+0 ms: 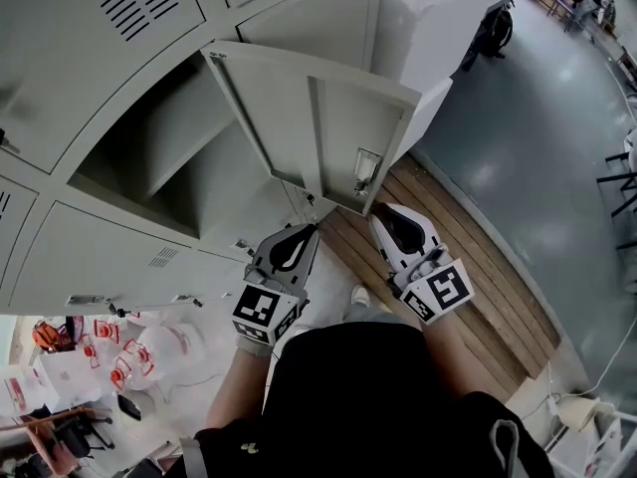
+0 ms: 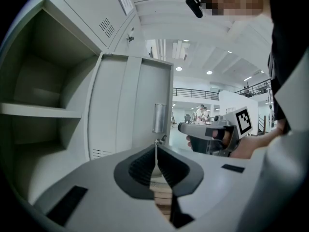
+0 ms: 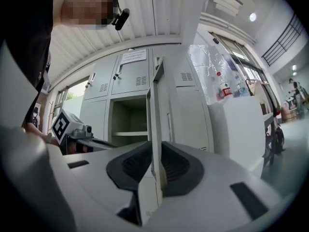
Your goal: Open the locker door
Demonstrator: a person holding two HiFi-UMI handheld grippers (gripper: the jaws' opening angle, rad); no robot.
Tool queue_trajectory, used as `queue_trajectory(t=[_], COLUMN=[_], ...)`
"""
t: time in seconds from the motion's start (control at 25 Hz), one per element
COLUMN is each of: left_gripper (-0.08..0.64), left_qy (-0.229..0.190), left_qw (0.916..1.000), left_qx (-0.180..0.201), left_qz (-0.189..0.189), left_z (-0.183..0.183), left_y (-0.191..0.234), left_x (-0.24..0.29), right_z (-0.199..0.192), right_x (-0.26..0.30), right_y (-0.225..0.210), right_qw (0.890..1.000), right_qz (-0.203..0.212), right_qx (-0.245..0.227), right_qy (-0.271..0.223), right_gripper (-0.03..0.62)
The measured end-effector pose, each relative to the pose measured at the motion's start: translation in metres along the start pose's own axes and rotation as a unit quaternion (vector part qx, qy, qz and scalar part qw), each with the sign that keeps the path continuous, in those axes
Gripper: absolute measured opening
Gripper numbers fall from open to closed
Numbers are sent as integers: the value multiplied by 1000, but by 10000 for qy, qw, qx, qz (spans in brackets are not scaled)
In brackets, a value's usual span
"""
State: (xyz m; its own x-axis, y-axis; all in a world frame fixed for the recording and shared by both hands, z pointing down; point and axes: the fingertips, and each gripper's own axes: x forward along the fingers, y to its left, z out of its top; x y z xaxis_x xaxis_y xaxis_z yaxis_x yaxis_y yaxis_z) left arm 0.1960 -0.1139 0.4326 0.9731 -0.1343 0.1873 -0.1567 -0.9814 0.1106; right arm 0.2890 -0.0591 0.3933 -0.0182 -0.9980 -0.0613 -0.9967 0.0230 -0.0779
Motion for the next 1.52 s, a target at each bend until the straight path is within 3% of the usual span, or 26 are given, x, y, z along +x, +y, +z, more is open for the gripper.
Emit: queue_trajectory(t=[0.28,0.68,1.12,1.52], left_gripper=[29,29,29,29], left_qy=[-80,-138,-314,-395], left_qw=[9997,9936,9678,9480], left_qx=[22,-123,-372,-485], left_qz=[229,1119,2471,3121], left_z=[4,0,-16,-25], left_y=[9,48,90,100], left_x=[-11,-68,-163,-213], right_z=[-3,-13,-23,-30], right_x=[16,67,118,133], right_y=[14,73,171,224], right_qw=[9995,9913,9629,9424], right_qz=[316,1297,2682,3331], right_qx=[64,184,221,154], right_qy=[34,126,210,248], right_gripper=[74,74,74,74])
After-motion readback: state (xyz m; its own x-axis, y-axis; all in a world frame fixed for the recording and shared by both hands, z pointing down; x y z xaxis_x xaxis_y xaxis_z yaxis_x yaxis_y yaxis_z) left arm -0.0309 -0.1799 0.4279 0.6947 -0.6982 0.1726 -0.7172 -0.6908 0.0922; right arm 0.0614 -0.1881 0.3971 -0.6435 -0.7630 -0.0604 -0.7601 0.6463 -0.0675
